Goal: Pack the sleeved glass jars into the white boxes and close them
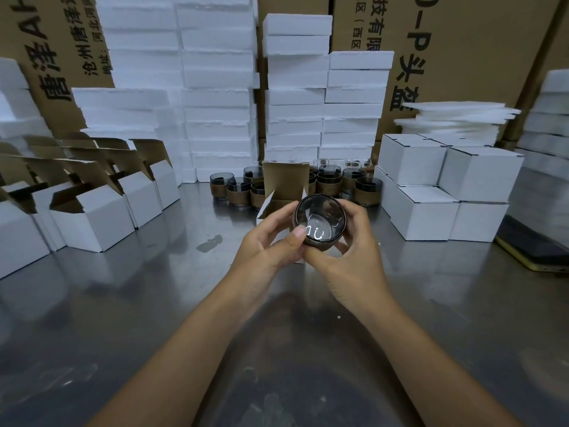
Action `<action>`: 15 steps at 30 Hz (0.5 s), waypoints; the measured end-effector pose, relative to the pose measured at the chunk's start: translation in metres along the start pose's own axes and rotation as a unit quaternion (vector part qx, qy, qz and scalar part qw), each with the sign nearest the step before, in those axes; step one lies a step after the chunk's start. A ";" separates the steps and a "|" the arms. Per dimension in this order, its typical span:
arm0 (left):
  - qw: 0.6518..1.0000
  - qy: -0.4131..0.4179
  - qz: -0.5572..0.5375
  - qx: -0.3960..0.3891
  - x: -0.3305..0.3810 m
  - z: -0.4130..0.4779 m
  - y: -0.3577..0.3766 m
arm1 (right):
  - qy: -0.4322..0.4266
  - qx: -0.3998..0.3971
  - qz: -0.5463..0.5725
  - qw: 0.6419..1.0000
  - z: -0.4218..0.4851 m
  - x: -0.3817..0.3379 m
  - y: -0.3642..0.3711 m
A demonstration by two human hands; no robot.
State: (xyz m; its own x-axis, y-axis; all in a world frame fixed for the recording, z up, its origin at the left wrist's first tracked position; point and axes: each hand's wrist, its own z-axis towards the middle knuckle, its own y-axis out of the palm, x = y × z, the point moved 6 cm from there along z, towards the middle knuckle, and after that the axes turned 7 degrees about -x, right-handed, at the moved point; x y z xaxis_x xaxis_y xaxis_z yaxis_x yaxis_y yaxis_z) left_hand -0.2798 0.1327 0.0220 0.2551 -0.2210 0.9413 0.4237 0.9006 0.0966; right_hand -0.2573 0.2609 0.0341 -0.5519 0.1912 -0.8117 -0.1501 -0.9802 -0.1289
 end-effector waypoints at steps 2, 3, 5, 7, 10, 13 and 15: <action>1.000 -0.002 0.007 -0.002 0.001 0.000 0.001 | 0.009 -0.006 0.012 1.000 -0.001 0.000 0.001; 1.000 -0.009 0.012 -0.001 0.000 -0.001 0.001 | 0.015 -0.009 0.018 1.000 -0.002 0.000 0.002; 0.999 -0.030 0.017 0.008 -0.002 -0.002 0.001 | 0.027 -0.015 0.028 0.999 -0.003 0.002 0.003; 0.999 -0.050 0.013 0.016 -0.005 -0.001 0.001 | 0.043 -0.021 0.037 0.998 -0.004 0.004 0.003; 0.998 -0.060 -0.019 0.010 -0.006 0.000 0.003 | 0.067 -0.006 0.074 0.995 -0.004 0.004 0.001; 0.998 -0.050 -0.024 0.011 -0.003 0.001 0.003 | 0.110 0.016 0.134 0.985 -0.001 0.007 -0.001; 0.999 -0.049 -0.012 0.001 -0.002 0.001 0.004 | 0.152 0.024 0.150 0.977 0.000 0.011 -0.002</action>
State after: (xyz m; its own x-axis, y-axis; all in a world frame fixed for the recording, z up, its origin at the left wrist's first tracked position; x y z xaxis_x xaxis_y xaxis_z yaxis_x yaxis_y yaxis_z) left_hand -0.2794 0.1371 0.0206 0.1584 -0.2047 0.9659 0.4271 0.8962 0.1199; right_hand -0.2626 0.2650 0.0256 -0.3088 -0.1362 -0.9413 -0.0617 -0.9848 0.1627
